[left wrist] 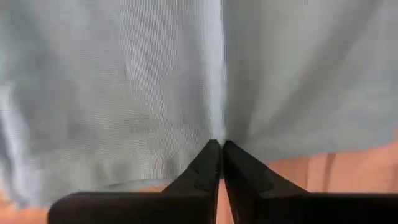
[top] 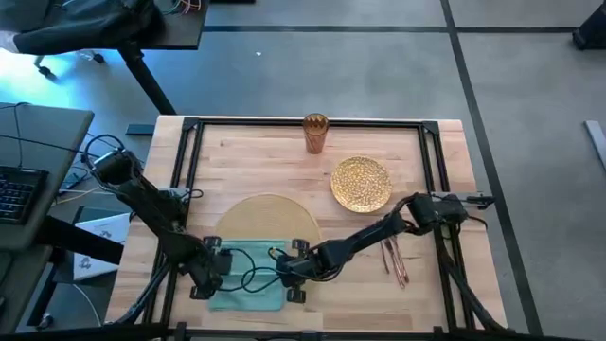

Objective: Set table place
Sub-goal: Fold the blue table napkin

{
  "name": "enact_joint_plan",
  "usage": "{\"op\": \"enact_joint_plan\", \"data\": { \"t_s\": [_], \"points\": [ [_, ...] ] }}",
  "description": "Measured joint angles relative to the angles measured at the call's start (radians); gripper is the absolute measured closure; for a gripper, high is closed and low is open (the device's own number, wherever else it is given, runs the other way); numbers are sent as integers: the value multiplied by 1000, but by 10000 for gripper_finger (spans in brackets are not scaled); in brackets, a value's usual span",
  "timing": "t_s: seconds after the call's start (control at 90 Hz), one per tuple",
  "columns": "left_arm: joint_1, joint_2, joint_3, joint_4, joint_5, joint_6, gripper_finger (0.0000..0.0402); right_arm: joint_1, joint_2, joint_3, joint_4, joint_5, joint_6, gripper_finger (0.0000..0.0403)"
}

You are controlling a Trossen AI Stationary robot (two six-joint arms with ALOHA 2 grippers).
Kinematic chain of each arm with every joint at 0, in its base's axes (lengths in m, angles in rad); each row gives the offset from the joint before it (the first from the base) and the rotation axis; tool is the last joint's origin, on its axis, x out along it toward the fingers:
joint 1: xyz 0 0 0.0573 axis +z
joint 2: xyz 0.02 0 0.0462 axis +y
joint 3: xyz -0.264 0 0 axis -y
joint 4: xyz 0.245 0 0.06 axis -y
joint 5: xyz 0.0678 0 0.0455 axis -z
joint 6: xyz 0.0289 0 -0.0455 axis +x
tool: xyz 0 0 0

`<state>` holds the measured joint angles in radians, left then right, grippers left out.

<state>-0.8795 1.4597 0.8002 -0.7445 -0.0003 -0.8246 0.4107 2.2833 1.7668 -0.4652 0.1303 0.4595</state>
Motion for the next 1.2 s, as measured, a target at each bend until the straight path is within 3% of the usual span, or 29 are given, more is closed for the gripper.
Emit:
{"op": "enact_joint_plan", "data": {
  "t_s": [0.2, 0.422, 0.578, 0.756, 0.911, 1.056, 1.2],
  "points": [
    [1, -68, 171, -253, -81, 24, 401, -3, -92, 2, -66, -26, 8, 403],
    [1, -89, 191, -260, -85, 42, 401, -20, -82, 2, 60, -83, 28, 400],
    [-18, -57, 148, -210, -81, 42, 394, -36, -14, 0, 128, -86, 7, 362],
    [-15, -45, 58, -168, 66, -7, 340, -52, 34, 0, 155, -86, 5, 291],
    [-11, -53, 48, -187, 157, -67, 270, -57, 51, 0, 171, -102, -35, 262],
    [-22, -76, 67, -129, 166, -134, 229, -57, 51, 2, 161, -154, -49, 259],
    [-73, -73, 64, 68, 111, -104, 231, -26, 49, 13, 224, -244, -159, 259]
  ]
}}
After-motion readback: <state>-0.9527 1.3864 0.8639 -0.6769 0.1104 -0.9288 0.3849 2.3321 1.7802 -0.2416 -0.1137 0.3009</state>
